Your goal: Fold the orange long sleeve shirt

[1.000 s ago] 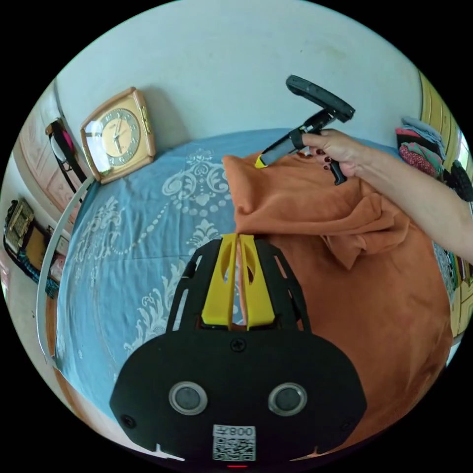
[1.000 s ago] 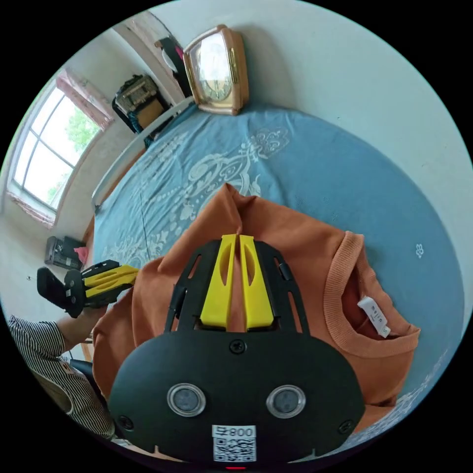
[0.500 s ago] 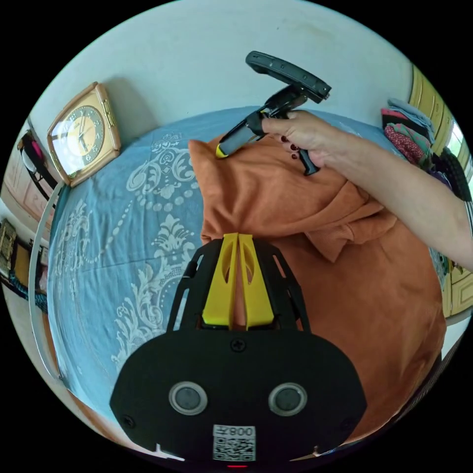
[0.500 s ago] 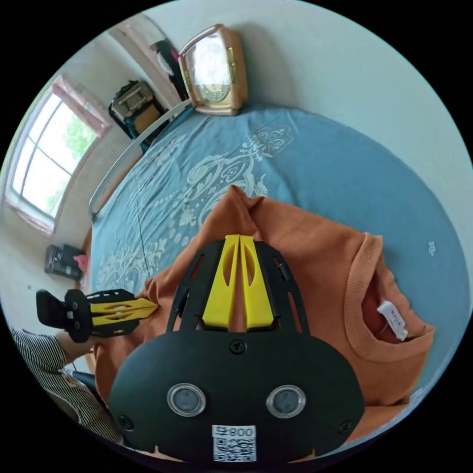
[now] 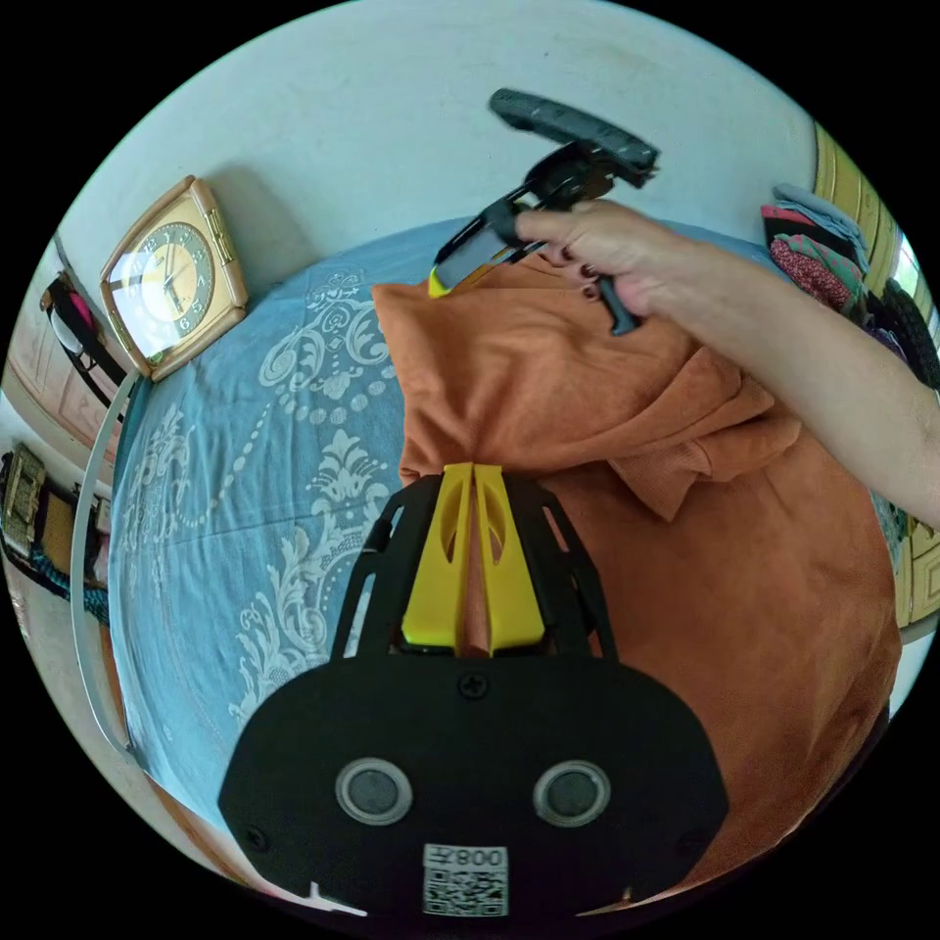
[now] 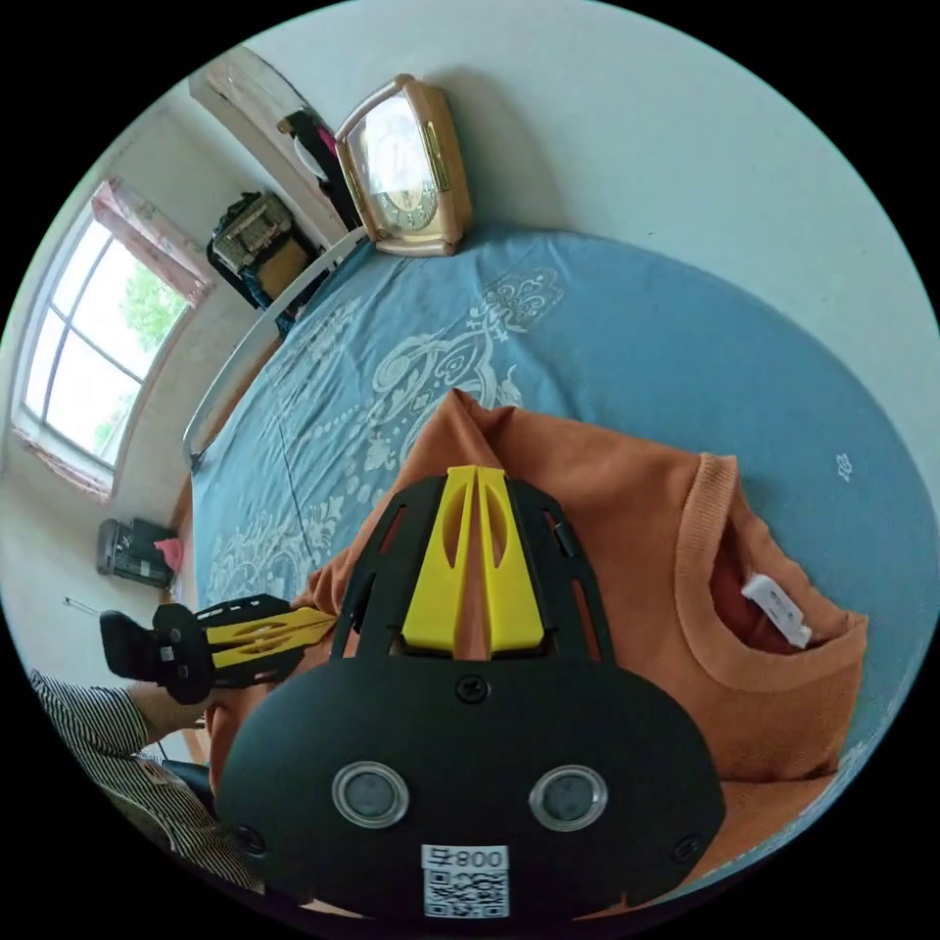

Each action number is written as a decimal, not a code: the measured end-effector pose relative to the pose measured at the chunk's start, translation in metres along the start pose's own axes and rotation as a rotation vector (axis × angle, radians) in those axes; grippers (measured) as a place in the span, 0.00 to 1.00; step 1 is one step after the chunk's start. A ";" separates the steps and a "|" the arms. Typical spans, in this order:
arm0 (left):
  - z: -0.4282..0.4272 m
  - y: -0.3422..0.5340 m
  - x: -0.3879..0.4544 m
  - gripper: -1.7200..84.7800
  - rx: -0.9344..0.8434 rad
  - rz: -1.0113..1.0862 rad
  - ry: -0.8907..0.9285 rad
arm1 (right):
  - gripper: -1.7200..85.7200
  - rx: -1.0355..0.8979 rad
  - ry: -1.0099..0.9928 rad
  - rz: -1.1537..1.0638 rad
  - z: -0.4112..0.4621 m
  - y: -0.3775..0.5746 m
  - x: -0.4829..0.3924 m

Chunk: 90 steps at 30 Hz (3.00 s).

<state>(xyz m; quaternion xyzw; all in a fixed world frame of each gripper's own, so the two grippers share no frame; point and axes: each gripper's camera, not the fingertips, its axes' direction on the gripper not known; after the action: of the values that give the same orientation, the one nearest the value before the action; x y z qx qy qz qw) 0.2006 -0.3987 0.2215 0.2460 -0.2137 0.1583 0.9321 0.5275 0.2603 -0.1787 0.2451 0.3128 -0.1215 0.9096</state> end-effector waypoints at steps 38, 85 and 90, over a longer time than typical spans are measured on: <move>-0.068 0.001 0.032 0.02 0.157 -0.170 0.014 | 0.02 0.304 0.091 0.579 0.093 0.505 0.020; -0.164 0.376 -0.186 0.06 -0.261 -0.681 0.692 | 0.05 0.202 -0.165 0.800 0.219 0.771 -0.091; -0.163 0.446 -0.213 0.14 -0.266 -0.810 0.897 | 0.10 0.156 -0.256 0.883 0.228 0.837 -0.123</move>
<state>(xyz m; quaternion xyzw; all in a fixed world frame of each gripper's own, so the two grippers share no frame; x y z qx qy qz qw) -0.1091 0.0163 0.1660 0.0988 0.2914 -0.1483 0.9399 0.8616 0.8611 0.3640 0.4057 0.0536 0.2248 0.8843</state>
